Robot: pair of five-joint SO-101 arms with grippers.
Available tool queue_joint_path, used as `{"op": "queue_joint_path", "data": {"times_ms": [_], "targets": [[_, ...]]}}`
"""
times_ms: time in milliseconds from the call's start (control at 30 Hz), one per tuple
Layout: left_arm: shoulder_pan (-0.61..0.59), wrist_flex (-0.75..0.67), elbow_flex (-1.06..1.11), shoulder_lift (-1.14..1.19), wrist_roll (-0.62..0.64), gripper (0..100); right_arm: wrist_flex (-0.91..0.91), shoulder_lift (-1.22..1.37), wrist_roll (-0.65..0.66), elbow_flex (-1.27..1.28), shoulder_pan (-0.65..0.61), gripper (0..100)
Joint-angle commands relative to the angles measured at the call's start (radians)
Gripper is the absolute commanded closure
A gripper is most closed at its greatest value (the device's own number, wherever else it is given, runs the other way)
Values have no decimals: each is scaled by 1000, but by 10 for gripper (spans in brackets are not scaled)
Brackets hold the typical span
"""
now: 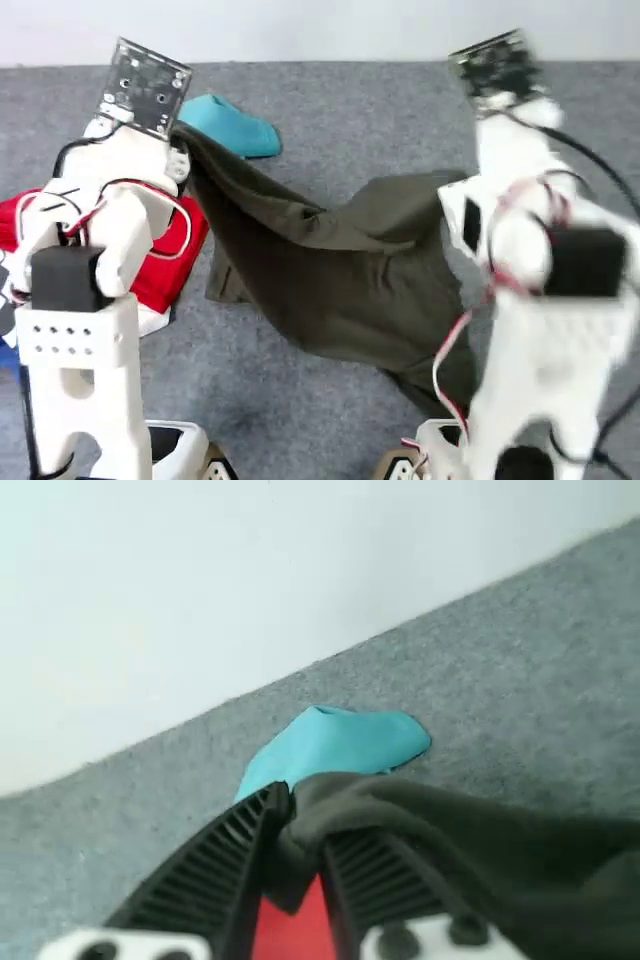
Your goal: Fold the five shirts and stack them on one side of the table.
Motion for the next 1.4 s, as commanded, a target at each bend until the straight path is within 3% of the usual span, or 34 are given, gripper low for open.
{"op": "queue_joint_path", "data": {"times_ms": [0,333,600,700,867,1033,1267,1367], "targets": [[-12,69,-105,-12,80,985,39,-90,-91,-127,2,991],[-12,272,-438,-18,149,985,28,-323,-137,-157,10,991],[-9,307,-495,-20,147,985,-13,-426,-141,-399,242,991],[-11,313,-501,-20,147,985,-7,-426,-155,-440,275,991],[-17,388,-501,-21,152,985,-2,-401,-178,-439,277,991],[-126,391,-501,-14,203,985,12,-239,-192,-443,266,991],[-135,325,-503,-9,203,985,-56,-5,-152,-451,91,991],[-135,319,-503,-9,203,985,-48,28,-149,-517,79,991]]}}
